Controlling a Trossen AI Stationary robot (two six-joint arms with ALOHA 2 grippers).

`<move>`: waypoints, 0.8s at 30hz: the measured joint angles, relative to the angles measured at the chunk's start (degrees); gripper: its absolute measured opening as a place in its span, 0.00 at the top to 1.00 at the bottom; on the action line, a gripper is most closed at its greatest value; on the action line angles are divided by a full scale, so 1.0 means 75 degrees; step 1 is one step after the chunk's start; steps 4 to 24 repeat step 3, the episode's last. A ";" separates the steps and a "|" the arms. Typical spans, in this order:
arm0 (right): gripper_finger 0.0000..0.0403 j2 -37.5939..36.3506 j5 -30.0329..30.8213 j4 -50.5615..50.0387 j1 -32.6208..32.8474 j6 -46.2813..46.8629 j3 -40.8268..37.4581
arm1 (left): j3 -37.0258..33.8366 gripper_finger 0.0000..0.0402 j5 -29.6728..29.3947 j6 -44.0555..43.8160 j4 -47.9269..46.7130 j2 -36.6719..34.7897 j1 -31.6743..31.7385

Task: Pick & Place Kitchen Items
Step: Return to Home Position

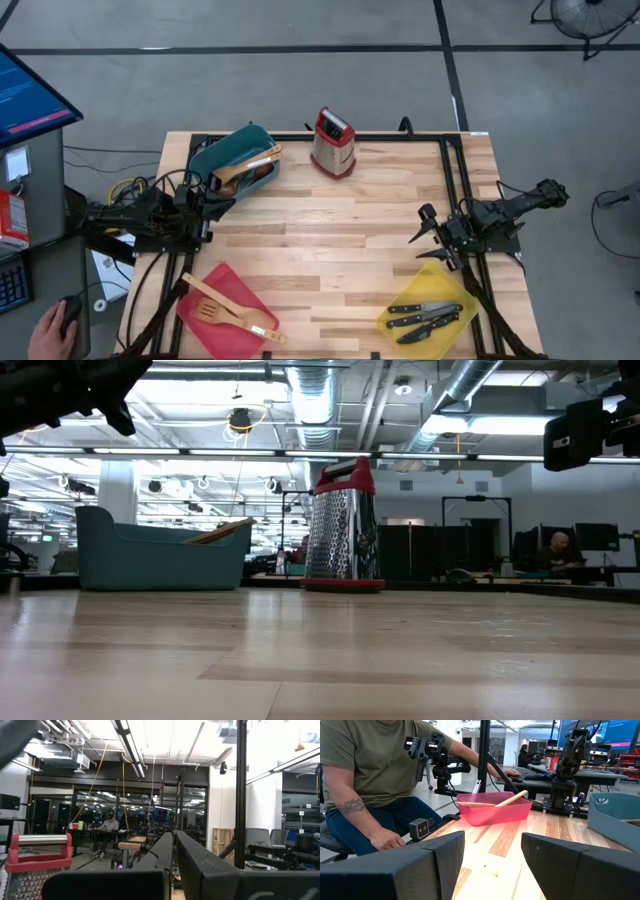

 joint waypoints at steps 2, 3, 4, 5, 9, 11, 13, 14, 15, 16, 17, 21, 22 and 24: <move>0.48 0.0000 0.0000 0.0001 -0.0001 0.0000 -0.0001 | 0.0000 0.98 0.0000 0.0000 0.0000 0.0000 0.0000; 0.48 0.0000 0.0000 -0.0001 0.0000 0.0003 0.0000 | 0.0000 0.98 0.0000 0.0000 0.0000 0.0000 0.0000; 0.48 0.0000 0.0000 -0.0001 0.0000 0.0003 0.0000 | 0.0000 0.98 0.0000 0.0000 0.0000 0.0000 0.0000; 0.48 0.0000 0.0000 -0.0001 0.0000 0.0003 0.0000 | 0.0000 0.98 0.0000 0.0000 0.0000 0.0000 0.0000; 0.48 0.0000 0.0000 -0.0001 0.0000 0.0003 0.0000 | 0.0000 0.98 0.0000 0.0000 0.0000 0.0000 0.0000; 0.48 0.0000 0.0000 -0.0001 0.0000 0.0003 0.0000 | 0.0000 0.98 0.0000 0.0000 0.0000 0.0000 0.0000; 0.48 0.0000 0.0000 -0.0001 0.0000 0.0003 0.0000 | 0.0000 0.98 0.0000 0.0000 0.0000 0.0000 0.0000; 0.48 0.0000 0.0000 -0.0001 0.0000 0.0003 0.0000 | 0.0000 0.98 0.0000 0.0000 0.0000 0.0000 0.0000; 0.48 0.0000 0.0000 -0.0001 0.0000 0.0003 0.0000 | 0.0000 0.98 0.0000 0.0000 0.0000 0.0000 0.0000; 0.48 0.0000 0.0000 -0.0001 0.0000 0.0003 0.0000 | 0.0000 0.98 0.0000 0.0000 0.0000 0.0000 0.0000; 0.48 0.0000 0.0000 -0.0001 0.0000 0.0003 0.0000 | 0.0000 0.98 0.0000 0.0000 0.0000 0.0000 0.0000; 0.48 0.0000 0.0000 -0.0001 0.0000 0.0003 0.0000 | 0.0000 0.98 0.0000 0.0000 0.0000 0.0000 0.0000; 0.48 0.0000 0.0000 -0.0001 0.0000 0.0003 0.0000 | 0.0000 0.98 0.0000 0.0000 0.0000 0.0000 0.0000; 0.48 0.0000 0.0000 -0.0001 0.0000 0.0003 0.0000 | 0.0000 0.98 0.0000 0.0000 0.0000 0.0000 0.0000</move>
